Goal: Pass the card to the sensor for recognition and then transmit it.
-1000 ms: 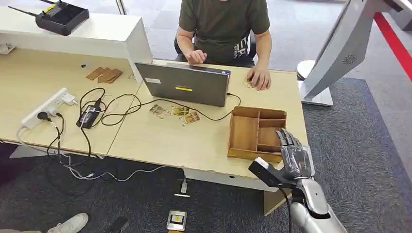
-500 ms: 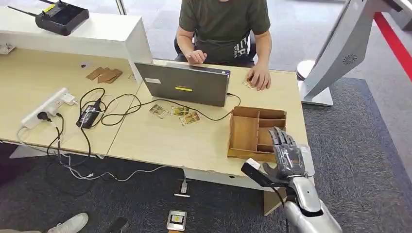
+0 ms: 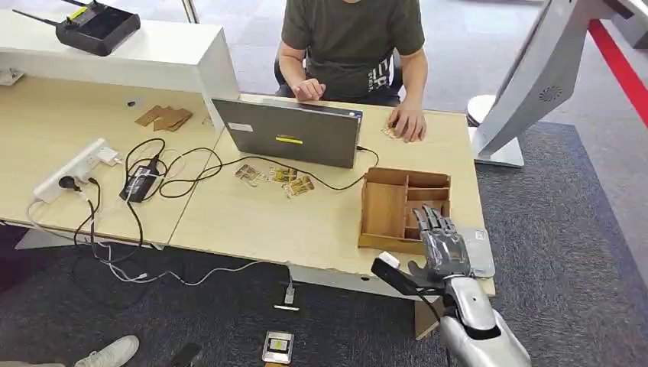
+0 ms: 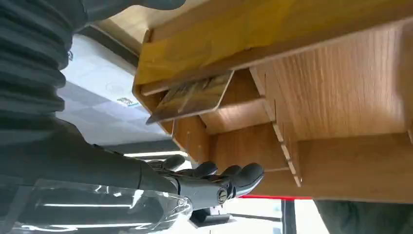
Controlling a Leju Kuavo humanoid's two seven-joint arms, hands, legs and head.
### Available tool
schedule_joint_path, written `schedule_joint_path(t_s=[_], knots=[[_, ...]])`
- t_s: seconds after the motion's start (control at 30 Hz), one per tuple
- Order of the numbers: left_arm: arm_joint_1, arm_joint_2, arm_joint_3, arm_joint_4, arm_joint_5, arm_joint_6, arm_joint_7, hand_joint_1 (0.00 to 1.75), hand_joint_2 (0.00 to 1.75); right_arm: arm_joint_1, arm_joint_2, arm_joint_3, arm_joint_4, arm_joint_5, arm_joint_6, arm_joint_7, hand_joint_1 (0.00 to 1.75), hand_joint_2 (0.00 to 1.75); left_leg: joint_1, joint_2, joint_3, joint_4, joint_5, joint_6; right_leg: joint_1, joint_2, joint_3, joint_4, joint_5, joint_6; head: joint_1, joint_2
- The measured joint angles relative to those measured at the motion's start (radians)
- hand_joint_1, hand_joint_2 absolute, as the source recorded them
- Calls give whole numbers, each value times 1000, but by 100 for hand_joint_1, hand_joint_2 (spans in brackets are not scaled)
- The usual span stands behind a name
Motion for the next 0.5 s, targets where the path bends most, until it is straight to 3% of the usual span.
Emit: schedule_joint_path(t_s=[0.5], knots=[[3,0,9,0,-21,-3,4,0,175,6,-10,-20,-17,32,29,39,0,175,0,0,0,0,0,0,0,0,0,0,0,0,0,0]])
